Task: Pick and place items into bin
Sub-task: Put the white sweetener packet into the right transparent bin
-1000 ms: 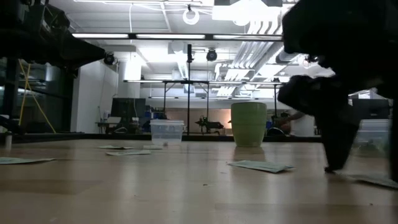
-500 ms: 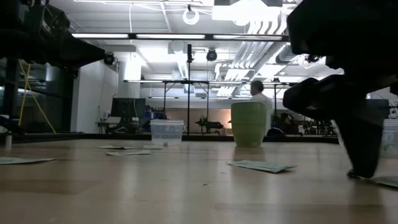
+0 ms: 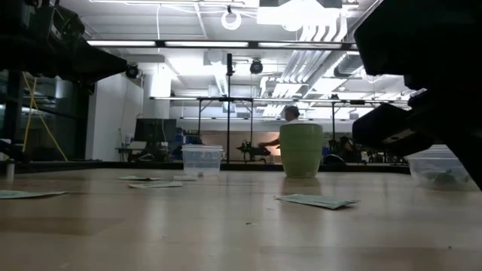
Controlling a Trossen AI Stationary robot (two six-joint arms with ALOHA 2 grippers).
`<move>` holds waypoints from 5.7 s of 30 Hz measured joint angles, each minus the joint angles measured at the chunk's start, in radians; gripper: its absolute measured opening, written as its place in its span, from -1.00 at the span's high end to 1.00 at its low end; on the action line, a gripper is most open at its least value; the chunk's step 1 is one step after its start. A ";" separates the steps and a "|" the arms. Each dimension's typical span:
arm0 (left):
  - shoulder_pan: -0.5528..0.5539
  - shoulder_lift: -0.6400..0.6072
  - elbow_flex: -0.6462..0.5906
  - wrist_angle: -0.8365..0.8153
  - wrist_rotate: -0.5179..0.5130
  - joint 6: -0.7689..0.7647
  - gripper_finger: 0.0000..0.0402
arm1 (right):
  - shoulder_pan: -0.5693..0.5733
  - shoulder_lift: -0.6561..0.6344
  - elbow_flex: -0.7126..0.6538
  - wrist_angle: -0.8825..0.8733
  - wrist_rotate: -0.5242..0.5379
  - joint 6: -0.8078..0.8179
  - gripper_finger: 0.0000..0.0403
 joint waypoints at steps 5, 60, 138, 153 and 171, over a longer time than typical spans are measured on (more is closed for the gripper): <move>0.000 0.000 0.000 0.000 0.000 0.000 0.54 | -0.037 0.004 0.037 -0.032 -0.075 0.038 0.94; 0.000 0.000 0.000 0.008 0.000 0.004 0.54 | -0.432 -0.239 0.089 -1.020 0.350 -0.050 0.41; 0.000 0.000 0.000 -0.018 -0.026 0.004 0.54 | -0.206 -0.040 -0.064 0.365 0.170 -0.297 -0.27; 0.000 0.000 0.000 -0.018 -0.026 0.004 0.54 | -0.207 0.007 -0.062 0.363 0.164 -0.297 -0.21; 0.000 0.000 0.000 -0.017 -0.026 0.004 0.54 | -0.206 0.009 -0.063 0.323 0.115 -0.293 0.37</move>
